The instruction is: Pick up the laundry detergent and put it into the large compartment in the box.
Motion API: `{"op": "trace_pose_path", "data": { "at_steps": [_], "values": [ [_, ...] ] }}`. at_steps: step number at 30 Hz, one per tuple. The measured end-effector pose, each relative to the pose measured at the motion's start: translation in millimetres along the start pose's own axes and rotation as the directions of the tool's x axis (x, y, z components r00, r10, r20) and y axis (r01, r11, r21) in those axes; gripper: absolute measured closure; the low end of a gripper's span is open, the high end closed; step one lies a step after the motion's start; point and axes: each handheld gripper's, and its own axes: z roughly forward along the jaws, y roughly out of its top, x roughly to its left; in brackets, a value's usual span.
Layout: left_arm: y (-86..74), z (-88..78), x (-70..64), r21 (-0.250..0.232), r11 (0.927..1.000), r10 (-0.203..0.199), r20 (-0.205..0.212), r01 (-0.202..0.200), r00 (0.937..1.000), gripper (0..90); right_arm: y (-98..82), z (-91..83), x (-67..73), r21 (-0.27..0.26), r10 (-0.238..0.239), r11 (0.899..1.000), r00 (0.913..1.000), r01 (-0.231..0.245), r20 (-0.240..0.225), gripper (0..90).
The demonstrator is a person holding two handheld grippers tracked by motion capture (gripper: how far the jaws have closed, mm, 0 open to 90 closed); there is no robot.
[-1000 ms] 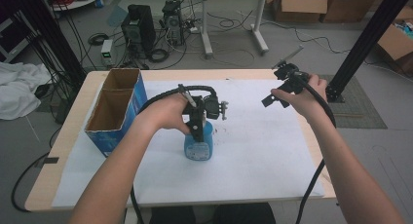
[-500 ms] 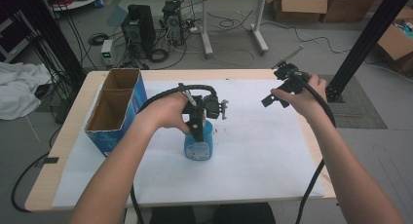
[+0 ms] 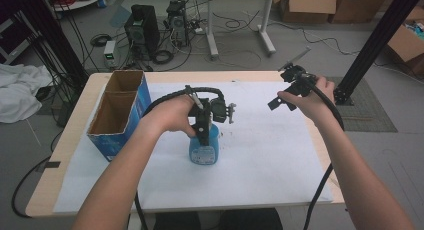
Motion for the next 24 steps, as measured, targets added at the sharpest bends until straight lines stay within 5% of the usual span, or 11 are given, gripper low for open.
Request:
{"op": "trace_pose_path", "data": {
  "at_steps": [11, 20, 24],
  "values": [
    [1.4, -2.9, 1.3, 0.008, 0.9993, -0.037, 0.006, 0.037, 0.9993, 37.8, -0.2, -0.4, -0.4, -0.001, 0.001, 1.0, 1.0, -0.001, -0.001, 17.6],
    [0.2, -26.1, 1.9, -0.002, 0.9965, -0.083, 0.01, 0.083, 0.9965, 37.9, -0.8, -2.4, -1.5, -0.005, 0.002, 1.0, 1.0, -0.002, 0.0, 17.6],
    [-1.5, -44.5, 4.3, 0.003, 0.99, -0.141, 0.014, 0.141, 0.9899, 37.9, -0.8, -2.5, -1.7, -0.005, 0.002, 1.0, 1.0, -0.002, -0.001, 17.7]
  ]
}}
